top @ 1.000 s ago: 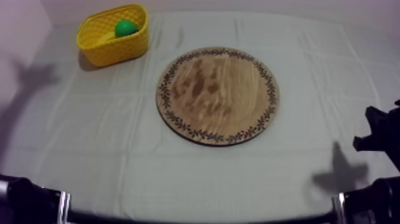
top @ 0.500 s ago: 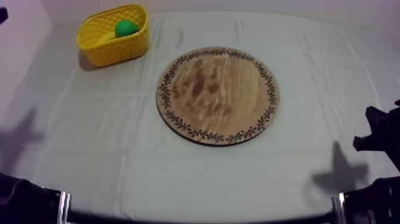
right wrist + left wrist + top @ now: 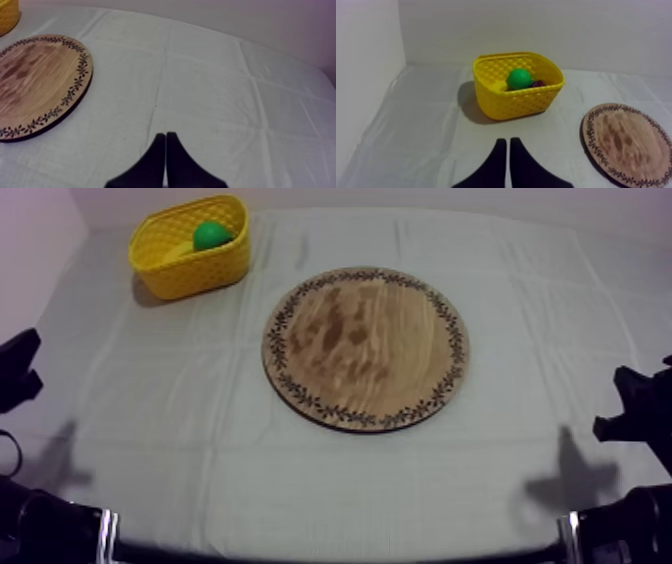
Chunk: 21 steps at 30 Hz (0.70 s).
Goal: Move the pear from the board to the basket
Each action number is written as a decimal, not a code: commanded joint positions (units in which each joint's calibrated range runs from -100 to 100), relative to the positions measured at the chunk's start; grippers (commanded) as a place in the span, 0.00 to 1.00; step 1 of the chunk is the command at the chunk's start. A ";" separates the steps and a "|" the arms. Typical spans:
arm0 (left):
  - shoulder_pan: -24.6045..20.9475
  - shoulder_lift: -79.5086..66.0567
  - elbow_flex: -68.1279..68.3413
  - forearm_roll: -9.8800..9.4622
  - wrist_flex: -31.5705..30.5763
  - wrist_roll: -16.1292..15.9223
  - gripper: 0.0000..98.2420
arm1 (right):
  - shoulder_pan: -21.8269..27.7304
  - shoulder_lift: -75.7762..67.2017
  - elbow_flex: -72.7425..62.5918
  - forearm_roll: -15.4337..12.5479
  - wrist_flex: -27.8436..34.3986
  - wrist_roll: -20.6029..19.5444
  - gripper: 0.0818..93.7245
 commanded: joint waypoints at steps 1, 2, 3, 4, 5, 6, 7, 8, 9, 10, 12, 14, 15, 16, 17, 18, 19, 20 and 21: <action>-0.06 -3.37 3.77 -0.21 -0.16 -0.07 0.00 | 0.04 0.01 0.05 0.01 0.07 0.03 0.00; -0.14 -4.04 4.82 -0.32 -0.40 -0.12 0.00 | 0.04 0.01 0.05 0.01 0.07 0.02 0.00; -0.21 -4.67 5.92 -0.48 -0.76 -0.14 0.00 | 0.04 0.01 0.05 0.01 0.07 0.02 0.00; -0.30 -5.21 6.96 -0.68 -1.14 -0.14 0.00 | 0.04 0.01 0.05 0.01 0.07 0.02 0.00; -0.41 -5.66 7.93 -0.90 -1.47 -0.14 0.00 | 0.04 0.01 0.05 0.01 0.07 0.02 0.00; -0.51 -6.06 8.77 -1.09 -1.75 -0.14 0.00 | 0.04 0.01 0.05 0.01 0.07 0.01 0.00; -0.60 -6.44 9.49 -1.24 -1.95 -0.14 0.00 | 0.04 0.01 0.05 0.01 0.07 0.01 0.00; -0.71 -6.71 10.16 -1.33 -2.23 -0.20 0.00 | 0.04 0.01 0.05 0.01 0.07 0.01 0.00; -0.85 -6.90 10.70 -1.32 -2.51 -0.30 0.00 | 0.04 0.01 0.05 0.01 0.07 0.01 0.00; -0.99 -7.03 11.08 -1.29 -2.72 -0.39 0.00 | 0.04 0.01 0.05 0.01 0.07 0.01 0.00; -1.33 -7.18 11.80 -0.85 -3.07 -0.95 0.00 | 0.04 0.01 0.05 0.01 0.07 0.01 0.00; -1.74 -7.26 12.47 -0.13 -3.64 -1.72 0.00 | 0.04 0.01 0.05 0.01 0.07 0.01 0.00; -2.01 -7.28 12.89 0.32 -4.39 -2.10 0.00 | 0.04 0.01 0.05 0.01 0.07 0.01 0.00; -2.28 -7.30 13.38 0.80 -5.47 -2.46 0.00 | 0.04 0.01 0.05 0.01 0.07 0.01 0.00; -2.64 -7.31 13.89 1.39 -6.76 -2.87 0.00 | 0.04 0.01 0.05 0.01 0.07 0.01 0.00; -3.00 -7.29 14.35 1.83 -7.98 -3.16 0.00 | 0.02 0.01 0.05 0.01 0.07 0.01 0.00; -3.26 -7.28 14.70 2.15 -8.91 -3.43 0.00 | 0.03 0.01 0.05 0.01 0.07 0.01 0.00; -3.44 -7.27 14.95 2.37 -9.56 -3.66 0.00 | 0.03 0.01 0.05 0.01 0.07 0.03 0.00; -3.58 -7.26 15.12 2.53 -10.01 -3.86 0.00 | 0.03 0.01 0.05 0.01 0.07 0.04 0.00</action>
